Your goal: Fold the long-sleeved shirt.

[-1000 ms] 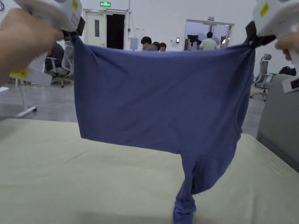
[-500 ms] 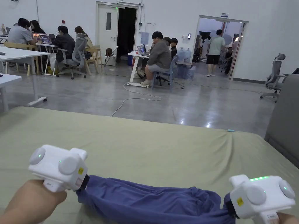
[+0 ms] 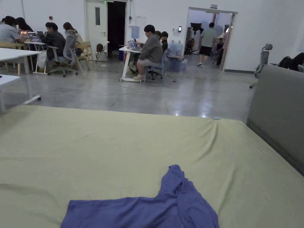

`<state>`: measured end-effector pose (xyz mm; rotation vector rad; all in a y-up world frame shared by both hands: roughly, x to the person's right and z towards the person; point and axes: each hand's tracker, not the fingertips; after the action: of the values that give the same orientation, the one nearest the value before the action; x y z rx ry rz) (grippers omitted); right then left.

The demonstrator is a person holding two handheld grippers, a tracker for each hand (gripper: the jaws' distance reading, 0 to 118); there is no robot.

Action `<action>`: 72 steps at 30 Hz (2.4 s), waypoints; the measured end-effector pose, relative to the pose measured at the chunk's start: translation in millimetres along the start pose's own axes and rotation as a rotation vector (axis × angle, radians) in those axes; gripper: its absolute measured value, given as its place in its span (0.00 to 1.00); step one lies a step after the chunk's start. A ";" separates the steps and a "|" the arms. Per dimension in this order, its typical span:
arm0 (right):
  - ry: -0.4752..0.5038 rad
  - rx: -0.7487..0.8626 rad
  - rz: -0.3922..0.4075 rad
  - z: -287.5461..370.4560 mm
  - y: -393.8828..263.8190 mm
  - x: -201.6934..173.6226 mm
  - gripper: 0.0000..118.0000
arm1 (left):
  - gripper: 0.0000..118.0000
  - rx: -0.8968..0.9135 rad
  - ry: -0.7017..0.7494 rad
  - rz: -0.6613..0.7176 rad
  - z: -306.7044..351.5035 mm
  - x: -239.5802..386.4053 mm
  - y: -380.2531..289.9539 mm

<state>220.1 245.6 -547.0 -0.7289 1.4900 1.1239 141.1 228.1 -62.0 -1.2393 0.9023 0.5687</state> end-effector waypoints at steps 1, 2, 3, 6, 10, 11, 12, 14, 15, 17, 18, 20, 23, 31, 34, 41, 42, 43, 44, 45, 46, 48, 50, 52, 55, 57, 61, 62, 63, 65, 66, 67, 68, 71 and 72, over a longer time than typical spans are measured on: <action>-0.004 -0.004 -0.001 -0.6 -11.4 -5.2 0.00 | 0.00 -0.003 -0.001 0.003 -1.9 6.2 -11.7; -0.011 -0.015 -0.001 -0.8 -24.7 -11.7 0.00 | 0.00 -0.007 -0.002 -0.004 -3.3 13.9 -24.7; -0.009 -0.031 0.004 -0.7 -37.2 -17.8 0.00 | 0.00 -0.008 -0.003 -0.012 -2.6 20.1 -35.0; 0.005 -0.062 -0.001 -0.9 -65.9 -30.1 0.00 | 0.00 -0.007 -0.002 -0.020 0.7 30.9 -59.3; -0.011 -0.085 -0.008 -10.7 -90.3 -38.2 0.00 | 0.00 0.009 0.000 -0.011 -1.5 33.4 -78.7; -0.001 -0.098 -0.027 -16.0 -95.5 -38.1 0.00 | 0.00 0.013 0.006 -0.008 -4.8 33.1 -81.8; 0.007 -0.111 -0.041 -22.1 -99.9 -37.8 0.00 | 0.00 0.014 0.006 0.000 -8.9 32.5 -84.7; 0.006 -0.130 -0.052 -35.0 -106.1 -37.9 0.00 | 0.00 0.005 -0.003 0.039 -19.5 29.9 -88.6; 0.008 -0.141 -0.056 -42.3 -108.4 -37.4 0.00 | 0.00 0.002 -0.002 0.048 -25.6 29.1 -90.4; 0.012 -0.126 -0.064 -44.6 -108.2 -35.5 0.00 | 0.00 0.002 0.011 0.057 -36.0 27.1 -93.2; 0.017 -0.128 -0.069 -43.9 -106.1 -33.5 0.00 | 0.00 -0.001 0.016 0.061 -39.9 24.3 -93.8; 0.031 -0.134 -0.072 -43.1 -104.6 -31.0 0.00 | 0.00 0.009 -0.012 0.126 -41.8 17.2 -93.0; 0.057 -0.131 -0.074 -42.6 -105.6 -26.5 0.00 | 0.00 0.009 -0.060 0.224 -42.3 2.3 -91.9; 0.076 -0.102 -0.113 -48.1 -112.7 -23.2 0.00 | 0.00 -0.029 -0.037 0.195 -43.4 6.5 -91.2; 0.073 -0.097 -0.123 -48.7 -112.3 -23.6 0.00 | 0.00 0.004 -0.041 0.279 -54.1 3.8 -92.0; 0.106 -0.104 -0.202 -24.2 -96.2 -2.3 0.63 | 0.76 0.102 -0.115 0.450 -9.3 -25.0 -89.0; 0.102 -0.049 -0.225 -10.2 -93.1 3.6 0.87 | 0.98 0.170 -0.141 0.470 8.8 -30.9 -88.1; 0.089 0.011 -0.264 6.2 -89.1 9.9 0.90 | 1.00 0.268 -0.156 0.504 29.6 -35.1 -88.1; 0.086 0.073 -0.308 25.6 -85.2 16.6 0.90 | 1.00 0.370 -0.161 0.552 54.3 -38.4 -87.6; 0.104 0.115 -0.345 40.3 -82.3 21.7 0.90 | 1.00 0.426 -0.173 0.573 68.1 -39.1 -87.6; 0.124 0.152 -0.391 54.8 -79.7 27.1 0.90 | 1.00 0.462 -0.185 0.575 79.7 -37.0 -87.1; 0.146 0.212 -0.449 71.7 -77.1 31.3 0.90 | 0.96 0.449 -0.189 0.573 94.0 -22.9 -83.4; 0.161 0.193 -0.482 73.6 -75.1 28.2 0.74 | 0.34 0.380 -0.125 0.528 90.9 -2.7 -82.1; 0.154 0.174 -0.488 65.7 -72.5 19.0 0.00 | 0.00 0.337 -0.031 0.412 78.4 21.2 -73.4; 0.088 0.118 -0.435 36.0 -54.7 5.9 0.00 | 0.00 0.361 -0.150 0.458 68.6 28.3 -62.9; 0.156 0.122 -0.422 18.7 -24.7 11.5 0.00 | 0.00 0.375 -0.207 0.499 66.9 24.4 -46.9; 0.161 0.251 -0.415 5.4 80.7 31.7 0.10 | 0.00 0.462 -0.083 0.437 73.5 14.1 -6.8; 0.123 0.302 -0.396 -3.0 120.4 41.1 0.43 | 0.00 0.478 -0.072 0.442 72.5 11.0 2.9; 0.117 0.337 -0.389 -16.9 165.3 50.6 0.92 | 0.00 0.479 -0.086 0.452 69.8 7.5 12.0; 0.110 0.372 -0.377 -45.6 248.8 73.2 0.99 | 0.00 0.493 -0.108 0.477 62.1 3.4 25.7; 0.119 0.336 -0.374 -71.6 287.6 84.6 0.99 | 0.00 0.495 -0.114 0.486 57.4 2.4 32.2; 0.119 0.267 -0.383 -98.2 321.0 94.3 0.99 | 0.00 0.494 -0.116 0.488 52.5 2.1 37.7; 0.121 0.208 -0.421 -125.4 355.3 104.2 0.99 | 0.00 0.488 -0.118 0.488 44.3 1.6 41.9; 0.043 0.072 -0.446 -191.5 419.9 115.0 0.99 | 0.00 0.453 -0.116 0.472 25.0 2.5 56.2; -0.007 0.037 -0.411 -211.2 435.5 114.0 0.99 | 0.00 0.435 -0.124 0.466 6.2 -4.8 51.7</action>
<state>-276.7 224.2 -548.7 -0.9529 1.2755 0.7830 99.2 248.0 -86.1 -0.5940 1.1451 0.7581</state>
